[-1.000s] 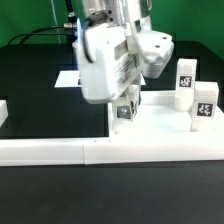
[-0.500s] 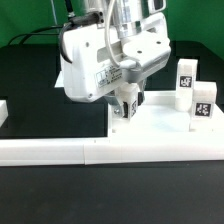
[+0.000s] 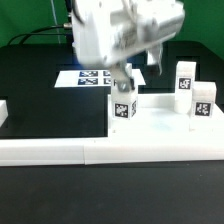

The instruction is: Assemble square table

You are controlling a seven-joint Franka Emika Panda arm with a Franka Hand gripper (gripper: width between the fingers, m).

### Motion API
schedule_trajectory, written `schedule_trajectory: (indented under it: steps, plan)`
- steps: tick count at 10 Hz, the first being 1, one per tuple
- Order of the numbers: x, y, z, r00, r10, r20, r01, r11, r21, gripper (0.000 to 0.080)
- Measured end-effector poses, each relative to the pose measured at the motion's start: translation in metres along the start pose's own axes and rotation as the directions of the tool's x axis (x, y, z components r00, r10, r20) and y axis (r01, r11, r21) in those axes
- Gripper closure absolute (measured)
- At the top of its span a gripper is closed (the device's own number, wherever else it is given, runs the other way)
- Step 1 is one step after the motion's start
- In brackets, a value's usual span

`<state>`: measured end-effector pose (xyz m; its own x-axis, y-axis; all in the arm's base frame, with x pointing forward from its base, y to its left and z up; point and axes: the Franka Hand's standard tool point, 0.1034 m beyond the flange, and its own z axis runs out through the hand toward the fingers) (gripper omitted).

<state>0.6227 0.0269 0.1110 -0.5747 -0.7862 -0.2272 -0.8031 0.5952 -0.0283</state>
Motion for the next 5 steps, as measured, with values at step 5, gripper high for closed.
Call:
schedule_trajectory:
  steps: [5]
  plan:
    - [-0.0057,0.0,-0.01,1.0,-0.005,0.016,0.005,1.0,0.008,0.015]
